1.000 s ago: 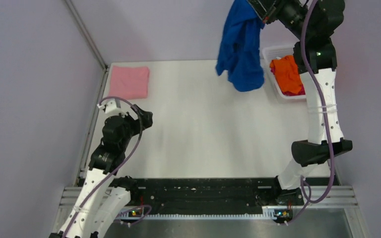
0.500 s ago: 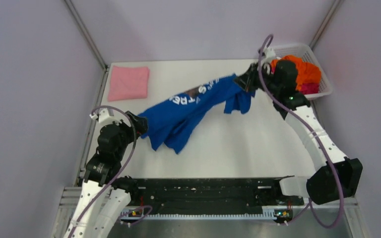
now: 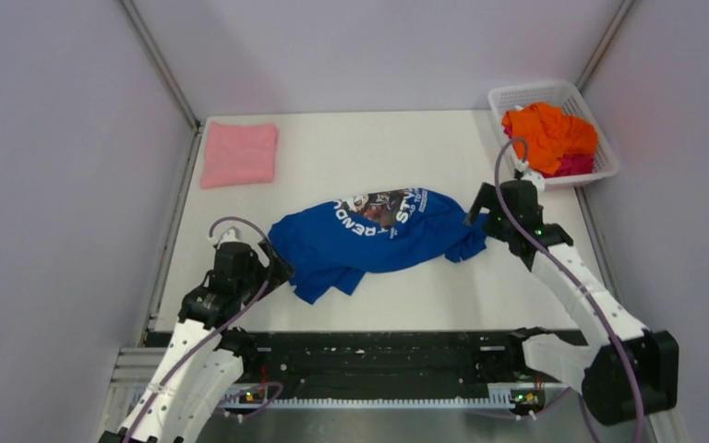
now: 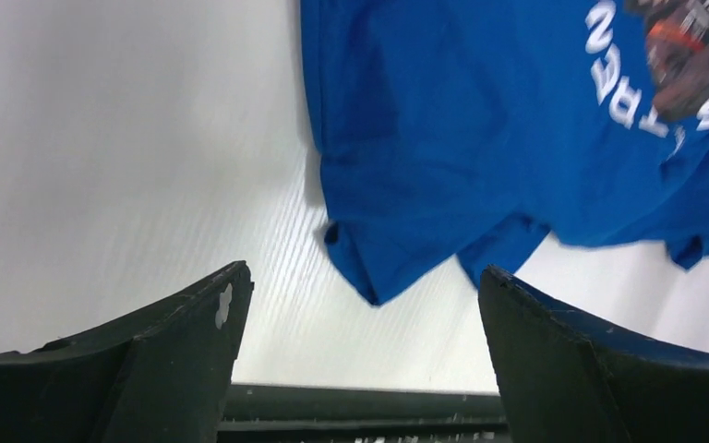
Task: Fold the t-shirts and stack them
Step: Move the tshirt to the center of the board, then flatten out the tshirt
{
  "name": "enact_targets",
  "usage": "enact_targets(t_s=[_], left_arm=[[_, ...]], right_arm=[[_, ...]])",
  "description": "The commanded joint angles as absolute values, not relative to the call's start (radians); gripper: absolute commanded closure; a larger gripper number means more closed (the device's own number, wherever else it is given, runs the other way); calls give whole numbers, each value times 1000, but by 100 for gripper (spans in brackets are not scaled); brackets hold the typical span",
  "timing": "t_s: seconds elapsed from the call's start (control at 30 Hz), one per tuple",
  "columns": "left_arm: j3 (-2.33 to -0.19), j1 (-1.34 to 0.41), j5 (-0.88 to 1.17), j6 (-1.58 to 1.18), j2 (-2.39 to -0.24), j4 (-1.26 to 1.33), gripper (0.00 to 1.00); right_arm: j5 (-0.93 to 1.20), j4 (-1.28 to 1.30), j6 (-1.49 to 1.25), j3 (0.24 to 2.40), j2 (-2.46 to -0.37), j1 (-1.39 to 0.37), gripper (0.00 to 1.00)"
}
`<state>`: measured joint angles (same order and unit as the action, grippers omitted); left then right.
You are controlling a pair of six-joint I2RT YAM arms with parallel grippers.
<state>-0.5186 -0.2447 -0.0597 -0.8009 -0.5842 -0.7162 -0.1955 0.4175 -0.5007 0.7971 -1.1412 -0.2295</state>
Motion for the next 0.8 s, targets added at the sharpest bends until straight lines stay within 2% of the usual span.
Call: enact_targets(t_s=[0.0, 0.13, 0.27, 0.47, 0.77], left_arm=[[-397, -245, 173, -854, -562, -665, 9], [-325, -262, 278, -861, -588, -591, 21], [-294, -316, 321, -878, -613, -509, 23], [-280, -383, 266, -906, -732, -382, 24], [-310, -440, 138, -915, -973, -239, 40]], right_arm=[[-307, 495, -669, 691, -945, -238, 1], [-238, 540, -685, 584, -822, -237, 7], [-94, 472, -678, 492, -807, -237, 18], [-6, 287, -662, 451, -927, -274, 28], [-53, 133, -674, 471, -1144, -324, 37]])
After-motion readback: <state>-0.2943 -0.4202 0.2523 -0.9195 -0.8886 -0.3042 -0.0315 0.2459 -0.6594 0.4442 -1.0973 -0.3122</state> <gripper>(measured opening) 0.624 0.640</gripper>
